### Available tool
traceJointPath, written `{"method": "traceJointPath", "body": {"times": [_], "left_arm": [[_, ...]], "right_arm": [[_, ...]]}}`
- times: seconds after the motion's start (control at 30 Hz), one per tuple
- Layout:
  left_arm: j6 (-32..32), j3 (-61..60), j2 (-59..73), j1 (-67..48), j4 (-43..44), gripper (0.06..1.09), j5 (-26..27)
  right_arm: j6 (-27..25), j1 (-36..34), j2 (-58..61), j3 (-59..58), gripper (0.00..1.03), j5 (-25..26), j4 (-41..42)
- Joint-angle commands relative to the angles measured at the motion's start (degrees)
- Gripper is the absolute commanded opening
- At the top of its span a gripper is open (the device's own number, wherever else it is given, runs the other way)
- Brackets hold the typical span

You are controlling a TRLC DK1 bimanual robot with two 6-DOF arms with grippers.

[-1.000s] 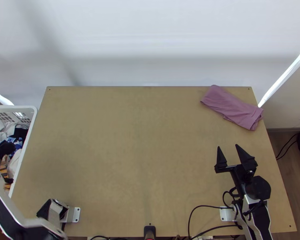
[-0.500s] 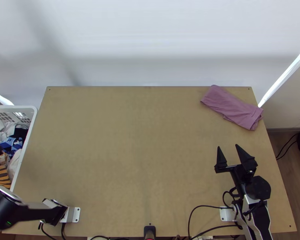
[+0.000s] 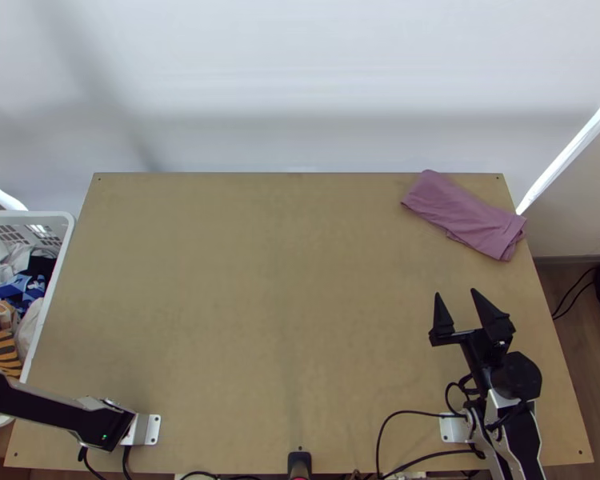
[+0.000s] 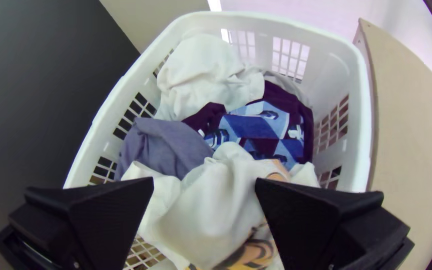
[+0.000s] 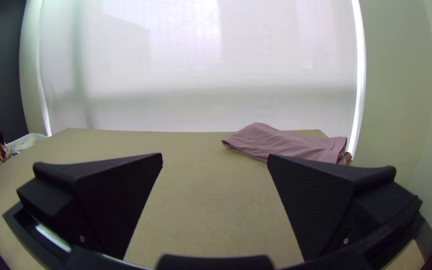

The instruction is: Fold the t-shirt

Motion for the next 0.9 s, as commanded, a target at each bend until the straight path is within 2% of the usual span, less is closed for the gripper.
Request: {"method": "traceJointPath", "body": {"times": [0.0, 0.03, 0.1, 0.13, 0.17, 0.2, 0.23, 0.33, 0.4, 0.53, 0.63, 0.77, 0.87], "left_arm": [[4.5, 1.5, 3.7, 0.0, -0.7, 1.02, -1.8], [5.1, 1.3, 3.8, 0.1, -1.3, 0.96, -1.8], [7.4, 0.5, 3.1, 0.4, -3.8, 0.77, -1.8], [8.0, -0.1, 2.5, 0.5, -4.3, 0.63, -1.8], [8.8, -0.7, 1.7, 0.7, -4.9, 0.46, -1.7], [10.0, -1.8, 0.7, 0.9, -4.9, 0.24, -1.1], [10.9, -2.5, -0.1, 1.2, -4.7, 0.09, 0.0], [11.1, -3.8, -2.0, 1.8, -4.6, 0.10, 1.2], [8.9, -3.2, -3.9, 1.7, -4.7, 0.10, 1.6], [1.7, 0.3, -10.1, 1.3, -7.3, 0.10, 6.6], [-3.9, 3.3, -14.4, 0.5, -7.3, 0.10, 7.6], [-14.0, 7.4, -20.6, -0.2, -7.0, 0.10, 12.7], [-19.8, 9.9, -24.2, -3.0, -7.0, 0.10, 13.1]], "right_arm": [[0.9, -0.4, -0.2, -0.8, 0.98, 0.4, 0.4], [0.9, -0.4, -0.2, -0.8, 0.98, 0.4, 0.4], [0.9, -0.4, -0.2, -0.8, 0.98, 0.4, 0.4], [0.9, -0.4, -0.2, -0.8, 0.98, 0.4, 0.4], [0.9, -0.4, -0.2, -0.8, 0.98, 0.4, 0.4], [0.9, -0.4, -0.2, -0.8, 0.98, 0.4, 0.4], [0.9, -0.4, -0.2, -0.8, 0.98, 0.4, 0.4], [0.9, -0.4, -0.2, -0.8, 0.98, 0.4, 0.4], [0.9, -0.4, -0.2, -0.8, 0.98, 0.4, 0.4], [0.9, -0.4, -0.2, -0.8, 0.98, 0.4, 0.4], [0.9, -0.4, -0.2, -0.8, 0.98, 0.4, 0.4], [0.9, -0.4, -0.2, -0.8, 0.98, 0.4, 0.4], [0.9, -0.4, -0.2, -0.8, 0.98, 0.4, 0.4]]}}
